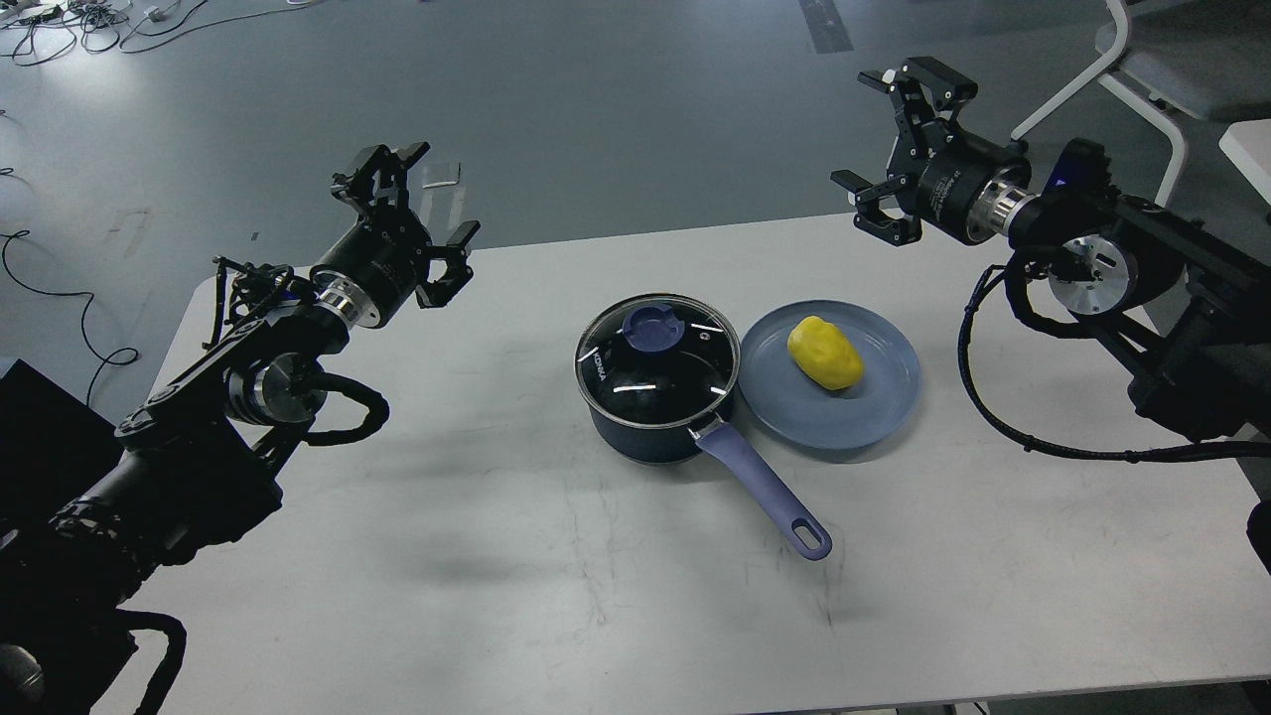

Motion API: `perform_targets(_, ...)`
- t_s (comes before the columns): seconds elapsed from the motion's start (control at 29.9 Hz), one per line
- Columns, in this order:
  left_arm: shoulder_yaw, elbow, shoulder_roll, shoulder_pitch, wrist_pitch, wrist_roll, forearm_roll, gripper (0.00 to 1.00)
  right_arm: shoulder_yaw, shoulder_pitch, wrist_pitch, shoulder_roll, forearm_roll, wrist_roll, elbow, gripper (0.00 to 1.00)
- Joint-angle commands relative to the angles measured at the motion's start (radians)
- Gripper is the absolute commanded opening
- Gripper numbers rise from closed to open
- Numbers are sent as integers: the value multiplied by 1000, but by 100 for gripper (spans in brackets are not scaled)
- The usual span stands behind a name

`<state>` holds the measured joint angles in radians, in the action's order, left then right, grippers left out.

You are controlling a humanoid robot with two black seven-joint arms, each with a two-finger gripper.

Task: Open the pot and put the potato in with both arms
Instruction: 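Raise the left gripper and move it toward the pot lid knob, then lower the left gripper onto the glass lid knob and grasp it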

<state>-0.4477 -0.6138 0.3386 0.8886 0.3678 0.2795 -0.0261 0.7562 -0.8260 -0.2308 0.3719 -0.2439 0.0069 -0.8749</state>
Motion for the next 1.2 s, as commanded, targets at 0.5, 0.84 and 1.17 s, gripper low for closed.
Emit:
perform_targets(0.5,12,-176,5,44,-406,209,-545,98,80,86,-51,87,14,-1,0,100)
perform_targets(0.84,214,-465,91,21,-726,209,-1286,98,114,133,-67,134,15,2,23,100)
perform_targets(1.17,320,-379,71,16,-805,209,-1779,98,115,133,-24,145,15,2,25,100)
